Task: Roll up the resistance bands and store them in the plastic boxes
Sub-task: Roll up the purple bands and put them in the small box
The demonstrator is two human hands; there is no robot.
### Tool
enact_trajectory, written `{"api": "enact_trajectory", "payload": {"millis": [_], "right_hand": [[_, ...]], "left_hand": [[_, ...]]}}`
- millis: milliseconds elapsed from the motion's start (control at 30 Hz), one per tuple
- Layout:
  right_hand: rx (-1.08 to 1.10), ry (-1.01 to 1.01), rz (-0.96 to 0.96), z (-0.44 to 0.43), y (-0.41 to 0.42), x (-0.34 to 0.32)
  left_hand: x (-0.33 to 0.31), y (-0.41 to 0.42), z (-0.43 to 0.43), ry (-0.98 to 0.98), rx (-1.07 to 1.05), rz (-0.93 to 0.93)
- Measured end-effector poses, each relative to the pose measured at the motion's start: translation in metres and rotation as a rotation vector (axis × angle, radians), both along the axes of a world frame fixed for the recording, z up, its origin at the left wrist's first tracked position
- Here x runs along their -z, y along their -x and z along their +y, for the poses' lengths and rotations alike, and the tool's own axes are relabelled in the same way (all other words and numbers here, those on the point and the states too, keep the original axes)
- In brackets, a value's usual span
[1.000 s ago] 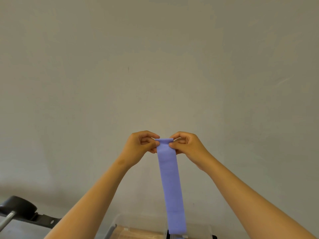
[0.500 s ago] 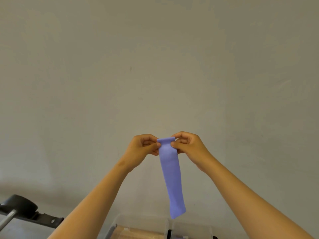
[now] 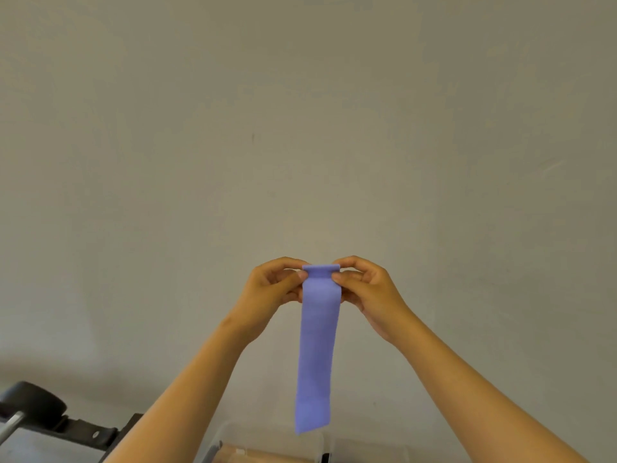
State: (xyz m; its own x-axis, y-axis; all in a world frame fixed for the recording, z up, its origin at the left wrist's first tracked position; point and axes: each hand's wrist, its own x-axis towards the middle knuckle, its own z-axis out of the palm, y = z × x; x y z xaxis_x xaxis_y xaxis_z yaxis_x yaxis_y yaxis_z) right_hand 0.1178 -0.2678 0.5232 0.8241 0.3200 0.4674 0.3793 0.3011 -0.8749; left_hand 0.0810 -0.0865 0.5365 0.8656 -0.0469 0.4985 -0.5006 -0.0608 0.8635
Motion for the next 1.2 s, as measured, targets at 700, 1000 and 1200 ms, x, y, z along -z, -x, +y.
{"api": "enact_trajectory", "payload": {"millis": [700, 1000, 1200], "right_hand": [[0.219, 0.275, -0.189, -0.008, -0.003, 0.004], [0.283, 0.471, -0.292, -0.009, -0.009, 0.016], [-0.065, -0.014, 0.056, -0.005, -0.002, 0.02]], "left_hand": [[0.016, -0.005, -0.009, -0.07, -0.109, -0.031], [0.025, -0.014, -0.006, -0.247, -0.096, -0.022], [0.027, -0.008, -0.009, 0.18, 0.183, 0.208]]}}
